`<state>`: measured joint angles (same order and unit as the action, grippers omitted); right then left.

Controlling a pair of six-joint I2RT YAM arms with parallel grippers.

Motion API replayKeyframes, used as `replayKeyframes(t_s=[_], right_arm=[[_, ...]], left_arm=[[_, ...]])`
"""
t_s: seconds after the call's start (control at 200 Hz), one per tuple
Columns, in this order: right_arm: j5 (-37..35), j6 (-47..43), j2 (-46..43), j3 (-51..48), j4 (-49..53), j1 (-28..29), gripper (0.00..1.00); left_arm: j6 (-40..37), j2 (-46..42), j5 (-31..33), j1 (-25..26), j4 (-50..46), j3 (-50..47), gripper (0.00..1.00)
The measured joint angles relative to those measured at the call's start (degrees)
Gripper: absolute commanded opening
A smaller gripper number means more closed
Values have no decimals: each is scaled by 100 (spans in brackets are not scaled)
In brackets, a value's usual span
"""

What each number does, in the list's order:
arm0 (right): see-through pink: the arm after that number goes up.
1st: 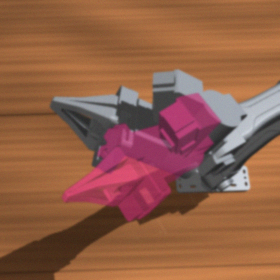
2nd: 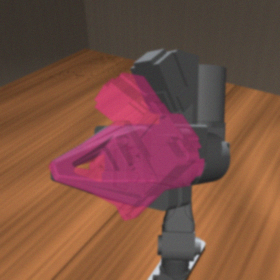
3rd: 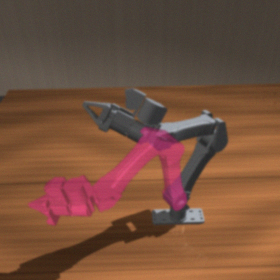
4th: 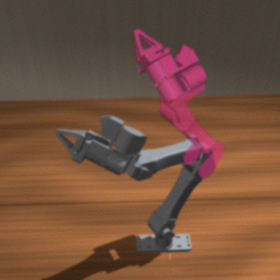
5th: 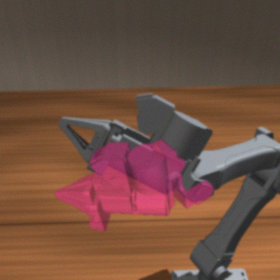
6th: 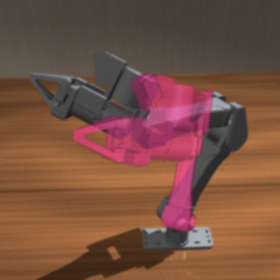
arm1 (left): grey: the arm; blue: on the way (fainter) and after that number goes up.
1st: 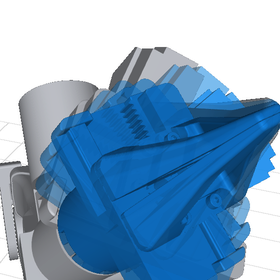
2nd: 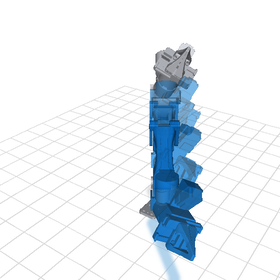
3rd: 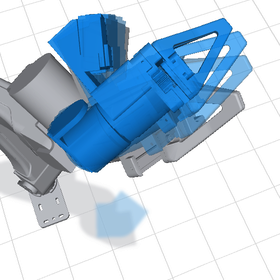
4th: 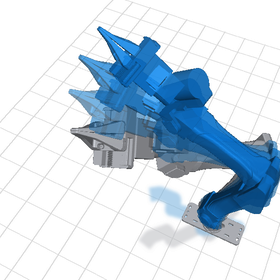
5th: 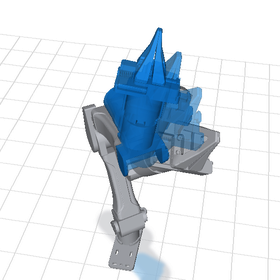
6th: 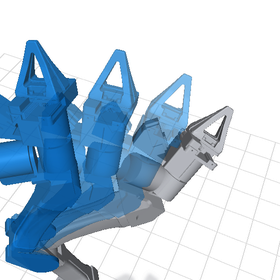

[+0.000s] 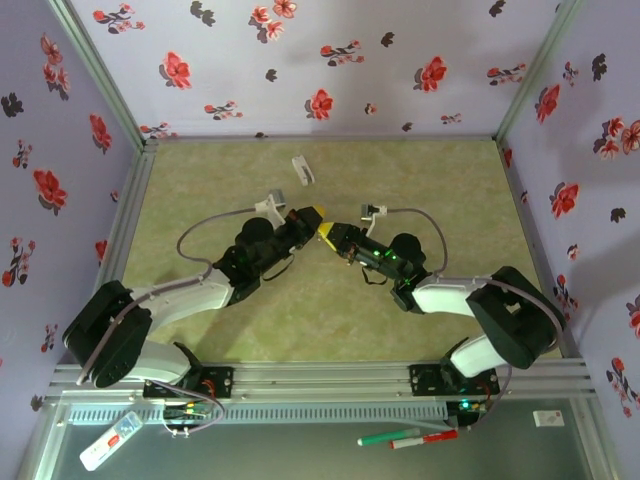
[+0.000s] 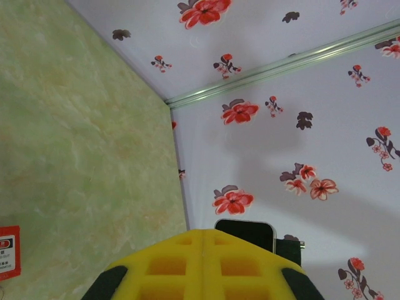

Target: Unlock with the key

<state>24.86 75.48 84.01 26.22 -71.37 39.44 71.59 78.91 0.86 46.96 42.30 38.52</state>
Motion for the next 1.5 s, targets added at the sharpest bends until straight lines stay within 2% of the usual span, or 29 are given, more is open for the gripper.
replayKeyframes(t_s=[0.085, 0.225, 0.31, 0.445, 0.51, 0.615, 0.815, 1.025, 1.125, 1.29, 1.42, 1.5], right_arm=[[42, 48, -11, 46, 92, -2, 0], [216, -210, -273, 201, 940, -13, 0], [415, -732, -612, 437, 1971, -35, 0], [769, -1818, -1102, 1060, 3834, -46, 0], [929, -2345, -1224, 1394, 4621, -46, 0], [1213, -3040, -1272, 1742, 5600, -81, 0], [1696, -3650, -1239, 1838, 6513, -184, 0], [1941, -3711, -1161, 1838, 6612, -260, 0], [2024, -3709, -1062, 1838, 6610, -278, 0], [2162, -3694, -946, 1838, 6516, -352, 0], [2299, -3641, -848, 1838, 6483, -442, 0], [2363, -3628, -811, 1838, 6472, -476, 0]], left_arm=[[2, 0, 28, -2, 166, -85, 0], [9, -37, 46, -2, 280, -240, 35], [13, -190, -4, -46, 195, -402, 48], [31, -426, -308, -192, -57, -481, 56], [66, -442, -544, -243, -72, -483, 57], [188, -442, -907, -273, -61, -507, 56], [354, -442, -1187, -273, 13, -765, 40], [459, -442, -1318, -273, 114, -833, 25], [494, -415, -1384, -273, 254, -833, 22], [570, -258, -1440, -271, 402, -844, 8], [627, -116, -1440, -273, 540, -848, 0], [654, -68, -1440, -271, 643, -870, 0]])
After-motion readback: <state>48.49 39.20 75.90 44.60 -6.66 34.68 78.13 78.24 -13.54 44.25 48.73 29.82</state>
